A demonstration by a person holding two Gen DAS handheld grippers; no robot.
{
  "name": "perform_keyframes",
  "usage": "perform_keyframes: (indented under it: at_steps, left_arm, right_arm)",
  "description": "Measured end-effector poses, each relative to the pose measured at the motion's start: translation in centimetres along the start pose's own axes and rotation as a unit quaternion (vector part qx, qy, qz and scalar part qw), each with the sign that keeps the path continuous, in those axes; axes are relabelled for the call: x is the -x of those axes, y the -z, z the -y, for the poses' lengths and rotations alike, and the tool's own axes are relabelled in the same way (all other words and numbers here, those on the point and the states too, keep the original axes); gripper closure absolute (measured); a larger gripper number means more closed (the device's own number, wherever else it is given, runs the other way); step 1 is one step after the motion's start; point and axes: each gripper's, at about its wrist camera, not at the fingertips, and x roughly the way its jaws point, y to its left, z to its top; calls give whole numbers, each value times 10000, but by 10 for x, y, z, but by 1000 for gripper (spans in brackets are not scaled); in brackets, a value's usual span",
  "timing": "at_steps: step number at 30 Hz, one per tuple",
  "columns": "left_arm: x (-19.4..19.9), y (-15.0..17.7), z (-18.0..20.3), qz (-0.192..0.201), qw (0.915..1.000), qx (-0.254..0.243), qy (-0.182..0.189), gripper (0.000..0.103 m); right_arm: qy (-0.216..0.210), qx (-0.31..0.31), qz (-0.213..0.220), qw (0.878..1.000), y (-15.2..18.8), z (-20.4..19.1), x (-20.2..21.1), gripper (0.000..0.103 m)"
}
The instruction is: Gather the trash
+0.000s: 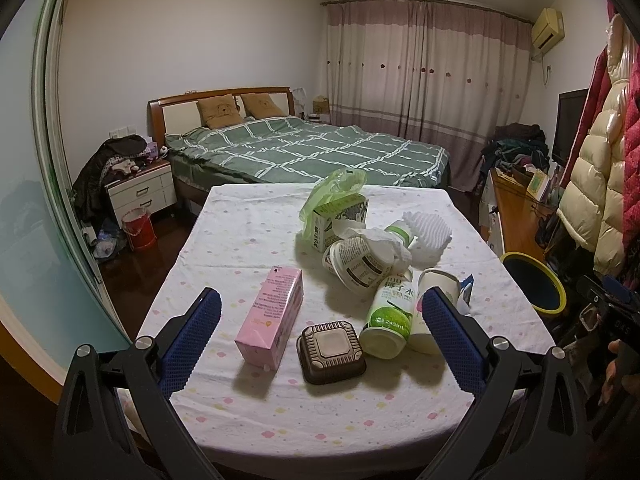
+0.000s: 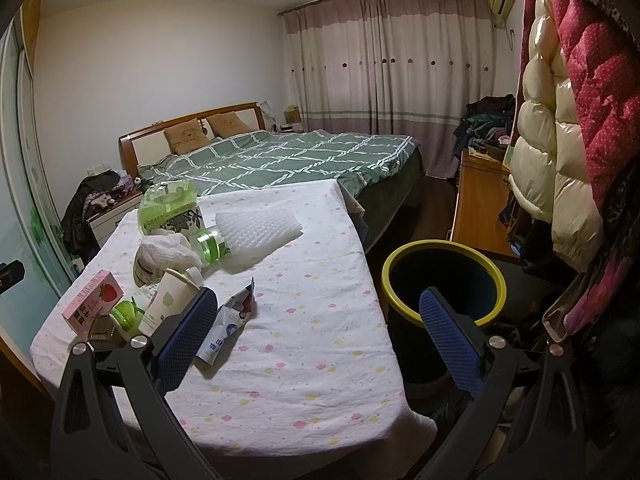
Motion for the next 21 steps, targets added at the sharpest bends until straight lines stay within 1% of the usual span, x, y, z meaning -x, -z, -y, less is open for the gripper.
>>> perform_keyframes:
  at_steps: [21]
  left_arm:
    - [-5,3,2,-31,10000,-7,16,4]
  right_arm:
    - [-4,-19,-55,10000,-1,2,-4,6]
